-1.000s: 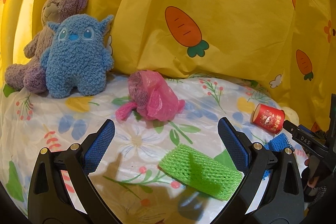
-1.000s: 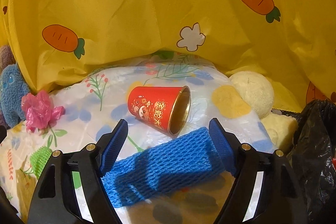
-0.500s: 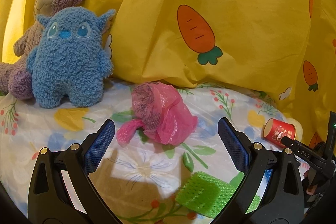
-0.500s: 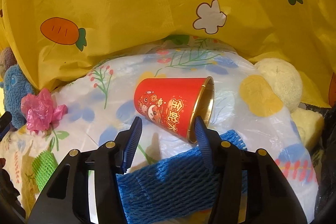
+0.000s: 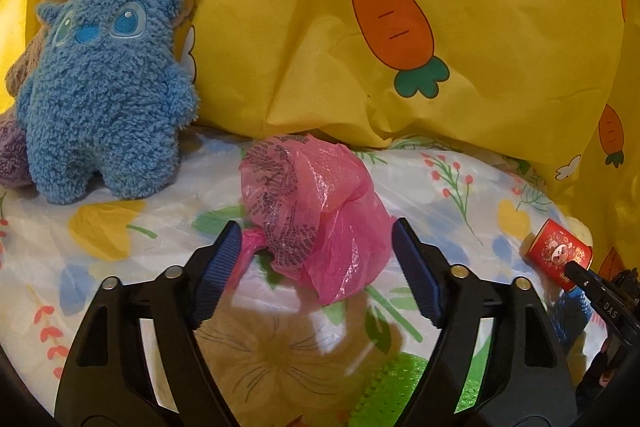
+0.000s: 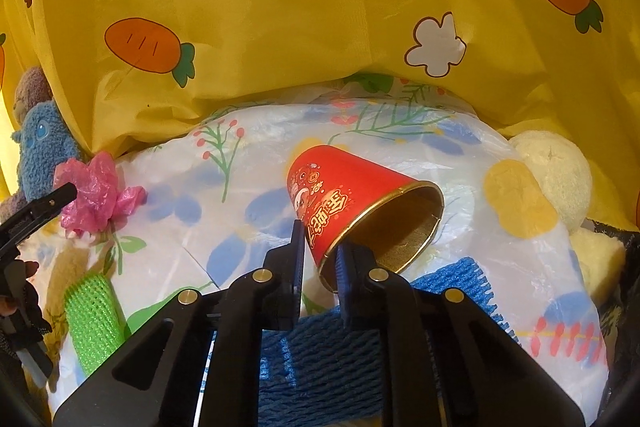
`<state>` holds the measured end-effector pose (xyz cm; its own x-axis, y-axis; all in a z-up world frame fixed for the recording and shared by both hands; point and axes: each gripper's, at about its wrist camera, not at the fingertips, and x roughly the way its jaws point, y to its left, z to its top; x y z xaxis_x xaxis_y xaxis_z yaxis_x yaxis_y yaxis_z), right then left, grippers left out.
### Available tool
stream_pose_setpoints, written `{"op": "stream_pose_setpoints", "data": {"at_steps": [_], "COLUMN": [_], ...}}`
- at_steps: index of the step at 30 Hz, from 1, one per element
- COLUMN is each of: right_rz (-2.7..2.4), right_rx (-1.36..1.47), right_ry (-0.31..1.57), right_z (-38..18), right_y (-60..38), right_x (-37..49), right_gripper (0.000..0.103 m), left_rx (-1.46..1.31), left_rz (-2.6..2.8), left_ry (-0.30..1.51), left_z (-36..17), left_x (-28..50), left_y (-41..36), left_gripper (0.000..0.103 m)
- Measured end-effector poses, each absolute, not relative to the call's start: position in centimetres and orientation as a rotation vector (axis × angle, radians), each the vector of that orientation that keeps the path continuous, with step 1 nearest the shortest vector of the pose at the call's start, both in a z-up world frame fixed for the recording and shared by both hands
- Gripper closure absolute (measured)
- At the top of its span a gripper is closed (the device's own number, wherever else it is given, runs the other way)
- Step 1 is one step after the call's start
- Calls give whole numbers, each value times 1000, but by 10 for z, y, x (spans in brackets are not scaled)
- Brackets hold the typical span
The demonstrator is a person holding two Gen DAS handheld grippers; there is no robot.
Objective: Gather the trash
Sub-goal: 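Grasp the red paper cup with the right gripper while left gripper approaches pink bag, then grasp and lift the pink plastic bag with the left gripper while right holds cup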
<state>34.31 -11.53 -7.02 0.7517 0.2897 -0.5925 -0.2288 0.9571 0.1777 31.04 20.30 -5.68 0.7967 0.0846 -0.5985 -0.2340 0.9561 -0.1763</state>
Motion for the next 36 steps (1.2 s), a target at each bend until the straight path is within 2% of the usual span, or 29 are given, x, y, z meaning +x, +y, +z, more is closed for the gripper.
{"op": "stream_pose_setpoints", "data": {"at_steps": [5,10,12,15,36], "right_rz": [280,274,275,280,353], "right_rx": [74,72,66,57,47], "right_ry": [640,631,624,618,490], "right_z": [-68,-67,-66,-65,-9], "right_y": [-112,-111,-110,-108,-118], "right_x": [338,336,334,331,255], "right_gripper": [88,88,93,98,98], "left_rx": [-257,-253,-245,-240,-148], "left_rz": [152,142,140,137,100], "left_ry": [670,656,648,625,483], "left_z": [-65,-62,-59,-51,13], "left_x": [319,315,312,305,206], "left_y": [203,200,196,192,136], "left_gripper": [67,86,91,94,96]}}
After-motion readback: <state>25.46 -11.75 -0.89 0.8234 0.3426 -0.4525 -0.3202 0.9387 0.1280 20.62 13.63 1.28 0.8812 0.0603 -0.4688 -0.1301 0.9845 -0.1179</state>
